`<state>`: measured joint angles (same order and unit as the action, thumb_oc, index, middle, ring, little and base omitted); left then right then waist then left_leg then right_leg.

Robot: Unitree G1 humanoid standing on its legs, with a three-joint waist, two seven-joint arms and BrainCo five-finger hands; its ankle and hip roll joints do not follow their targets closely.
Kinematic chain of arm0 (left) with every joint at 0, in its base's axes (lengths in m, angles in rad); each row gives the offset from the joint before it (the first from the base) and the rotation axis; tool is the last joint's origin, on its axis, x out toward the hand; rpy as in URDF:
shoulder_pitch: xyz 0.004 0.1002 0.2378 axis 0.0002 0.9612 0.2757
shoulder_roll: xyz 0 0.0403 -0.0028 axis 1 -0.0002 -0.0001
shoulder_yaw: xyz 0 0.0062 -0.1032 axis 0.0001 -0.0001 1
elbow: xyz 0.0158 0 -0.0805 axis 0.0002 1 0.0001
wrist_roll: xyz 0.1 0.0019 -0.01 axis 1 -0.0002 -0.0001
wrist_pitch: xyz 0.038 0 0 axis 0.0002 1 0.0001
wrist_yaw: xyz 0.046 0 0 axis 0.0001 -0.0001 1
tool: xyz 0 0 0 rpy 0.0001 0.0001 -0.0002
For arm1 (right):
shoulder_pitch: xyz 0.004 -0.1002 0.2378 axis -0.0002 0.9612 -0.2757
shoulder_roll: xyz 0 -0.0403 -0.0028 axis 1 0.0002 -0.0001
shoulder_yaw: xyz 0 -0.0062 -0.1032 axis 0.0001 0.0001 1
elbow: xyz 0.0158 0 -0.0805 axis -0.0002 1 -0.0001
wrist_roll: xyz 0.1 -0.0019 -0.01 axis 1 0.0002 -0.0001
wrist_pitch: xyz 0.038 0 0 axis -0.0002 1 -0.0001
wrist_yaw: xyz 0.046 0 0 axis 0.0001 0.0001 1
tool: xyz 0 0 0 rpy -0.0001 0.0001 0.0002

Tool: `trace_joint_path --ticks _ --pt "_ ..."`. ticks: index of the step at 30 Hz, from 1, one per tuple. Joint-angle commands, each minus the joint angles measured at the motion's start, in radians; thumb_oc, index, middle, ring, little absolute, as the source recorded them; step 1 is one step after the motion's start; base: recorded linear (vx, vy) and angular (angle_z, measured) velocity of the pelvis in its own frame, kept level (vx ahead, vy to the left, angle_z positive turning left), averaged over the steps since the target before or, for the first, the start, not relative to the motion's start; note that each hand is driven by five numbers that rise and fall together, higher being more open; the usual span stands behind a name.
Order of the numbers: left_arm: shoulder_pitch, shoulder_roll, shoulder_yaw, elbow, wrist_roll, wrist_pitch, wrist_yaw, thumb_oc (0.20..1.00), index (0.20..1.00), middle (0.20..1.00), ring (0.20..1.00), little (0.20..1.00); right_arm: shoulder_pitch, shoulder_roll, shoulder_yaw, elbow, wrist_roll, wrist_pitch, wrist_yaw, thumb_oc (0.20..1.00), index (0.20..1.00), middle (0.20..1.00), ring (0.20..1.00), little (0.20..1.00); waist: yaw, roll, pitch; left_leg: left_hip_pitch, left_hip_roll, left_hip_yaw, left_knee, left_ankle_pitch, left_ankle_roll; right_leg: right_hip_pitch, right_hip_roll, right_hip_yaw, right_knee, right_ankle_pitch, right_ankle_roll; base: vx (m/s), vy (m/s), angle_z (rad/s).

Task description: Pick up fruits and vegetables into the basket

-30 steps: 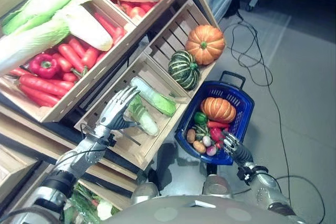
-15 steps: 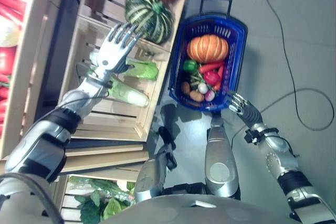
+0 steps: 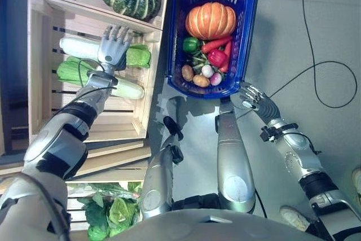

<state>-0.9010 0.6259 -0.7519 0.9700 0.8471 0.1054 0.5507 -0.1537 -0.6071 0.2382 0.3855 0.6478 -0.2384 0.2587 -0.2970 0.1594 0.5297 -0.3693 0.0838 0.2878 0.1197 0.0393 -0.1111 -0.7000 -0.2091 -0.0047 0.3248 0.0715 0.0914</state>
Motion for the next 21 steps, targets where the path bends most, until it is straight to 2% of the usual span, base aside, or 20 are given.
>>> trace_joint_path --ticks 1,9,13,21 --pt "-0.017 0.056 0.019 0.071 -0.095 0.063 -0.030 1.000 1.000 1.000 1.000 1.000 0.027 0.021 0.020 -0.087 0.023 -0.025 -0.012 1.000 1.000 1.000 1.000 1.000 -0.021 -0.063 -0.010 -0.172 0.016 -0.018 0.225 -0.088 0.007 -0.020 0.037 0.004 0.133 -0.157 0.022 0.07 0.001 -0.04" --pt "0.055 0.055 0.058 0.096 -0.023 0.120 0.022 1.000 1.000 1.000 1.000 1.000 0.040 0.018 -0.002 -0.103 0.013 -0.035 -0.023 1.000 1.000 1.000 1.000 1.000 -0.011 -0.067 -0.010 -0.229 0.018 -0.017 0.264 -0.096 0.005 -0.065 0.031 0.004 0.147 -0.153 0.023 0.01 0.002 0.00" --pt "0.047 0.061 0.056 0.119 0.020 0.190 0.032 1.000 1.000 1.000 1.000 1.000 0.023 0.012 0.002 -0.112 0.010 -0.048 -0.042 1.000 1.000 1.000 1.000 1.000 -0.005 -0.069 -0.010 -0.273 0.019 -0.016 0.280 -0.093 0.003 -0.102 0.028 0.001 0.154 -0.146 0.021 -0.03 0.010 0.07" --pt "0.008 0.079 0.023 0.160 0.044 0.330 -0.037 1.000 1.000 1.000 1.000 1.000 0.003 -0.005 0.011 -0.136 0.007 -0.063 -0.079 1.000 1.000 1.000 1.000 1.000 -0.006 -0.075 -0.010 -0.353 0.019 -0.019 0.327 -0.104 0.006 -0.177 0.035 0.013 0.177 -0.140 0.019 0.00 0.010 0.00"
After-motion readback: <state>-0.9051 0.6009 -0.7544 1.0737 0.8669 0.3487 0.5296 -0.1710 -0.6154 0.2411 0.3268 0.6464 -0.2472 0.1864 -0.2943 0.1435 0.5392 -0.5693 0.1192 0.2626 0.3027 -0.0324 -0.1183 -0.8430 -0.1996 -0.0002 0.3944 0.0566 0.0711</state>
